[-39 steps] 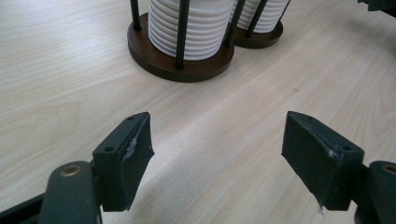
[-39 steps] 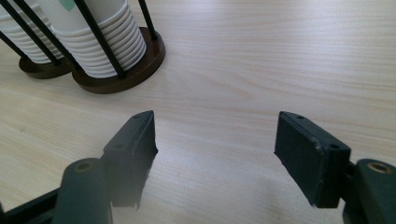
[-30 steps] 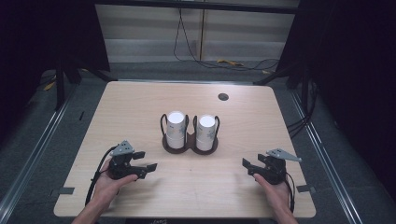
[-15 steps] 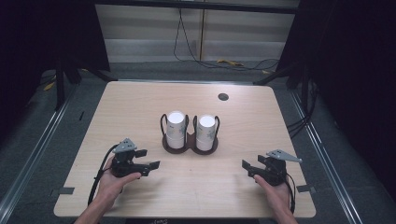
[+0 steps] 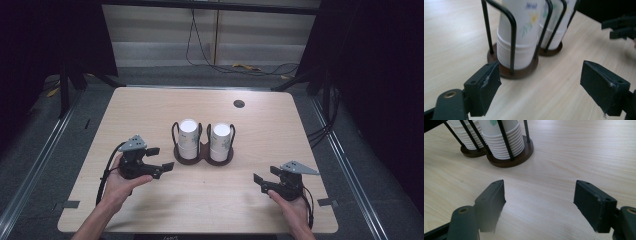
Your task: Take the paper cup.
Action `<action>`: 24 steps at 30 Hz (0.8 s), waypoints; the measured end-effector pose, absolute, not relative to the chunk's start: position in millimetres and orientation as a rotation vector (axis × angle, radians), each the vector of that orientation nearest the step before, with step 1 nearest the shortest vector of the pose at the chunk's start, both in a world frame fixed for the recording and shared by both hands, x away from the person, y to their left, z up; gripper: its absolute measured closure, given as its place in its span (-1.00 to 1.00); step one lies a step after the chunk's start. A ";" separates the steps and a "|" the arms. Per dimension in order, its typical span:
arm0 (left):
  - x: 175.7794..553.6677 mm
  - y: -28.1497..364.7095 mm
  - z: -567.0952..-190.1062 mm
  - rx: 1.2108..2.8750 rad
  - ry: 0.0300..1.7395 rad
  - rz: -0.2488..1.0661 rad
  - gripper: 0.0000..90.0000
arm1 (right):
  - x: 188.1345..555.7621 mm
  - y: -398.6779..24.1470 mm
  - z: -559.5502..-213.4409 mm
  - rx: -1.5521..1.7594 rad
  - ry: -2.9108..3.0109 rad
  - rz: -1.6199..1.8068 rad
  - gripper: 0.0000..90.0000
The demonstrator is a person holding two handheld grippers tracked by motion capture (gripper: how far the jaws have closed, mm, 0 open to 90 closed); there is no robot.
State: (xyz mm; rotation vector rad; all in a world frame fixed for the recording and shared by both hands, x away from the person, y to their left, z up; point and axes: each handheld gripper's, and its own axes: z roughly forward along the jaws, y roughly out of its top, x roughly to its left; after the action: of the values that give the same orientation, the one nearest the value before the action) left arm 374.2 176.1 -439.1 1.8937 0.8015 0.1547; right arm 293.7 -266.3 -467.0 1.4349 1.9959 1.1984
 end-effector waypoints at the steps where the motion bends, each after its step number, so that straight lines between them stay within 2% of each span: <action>1: 375.7 174.0 -436.4 1.890 0.800 0.157 -0.64 | 293.7 -266.3 -467.0 1.435 1.996 1.198 -0.44; 6: 381.4 165.7 -422.1 1.882 0.754 0.185 -0.52 | 292.1 -261.6 -466.3 1.418 2.008 1.230 -0.44; 10: 389.1 159.0 -412.8 1.857 0.752 0.190 -0.50 | 291.9 -259.6 -467.4 1.412 2.030 1.231 -0.46; 11: 390.8 157.1 -408.9 1.873 0.733 0.243 -0.49 | 291.5 -259.2 -467.4 1.409 2.031 1.231 -0.46; 13: 393.6 155.5 -403.9 1.861 0.722 0.205 -0.49 | 291.5 -259.8 -468.1 1.408 2.039 1.227 -0.47; 20: 398.2 152.2 -387.0 1.841 0.710 0.267 -0.48 | 293.4 -258.3 -470.3 1.418 2.051 1.221 -0.48; 21: 400.1 152.0 -385.1 1.862 0.722 0.256 -0.40 | 292.6 -258.0 -469.7 1.416 2.044 1.220 -0.48; 22: 400.9 151.7 -385.4 1.872 0.722 0.254 -0.21 | 292.3 -257.9 -469.6 1.415 2.041 1.216 -0.48; 23: 400.9 151.7 -385.4 1.872 0.722 0.254 -0.10 | 292.3 -257.9 -469.6 1.415 2.041 1.216 -0.48; 24: 403.4 150.6 -386.7 1.878 0.727 0.237 -0.10 | 292.2 -258.0 -469.6 1.417 2.040 1.212 -0.48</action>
State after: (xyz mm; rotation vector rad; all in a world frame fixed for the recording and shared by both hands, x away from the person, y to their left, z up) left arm 403.4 150.6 -386.7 1.8779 0.7272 0.2369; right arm 292.2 -258.0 -469.6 1.4166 2.0403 1.2119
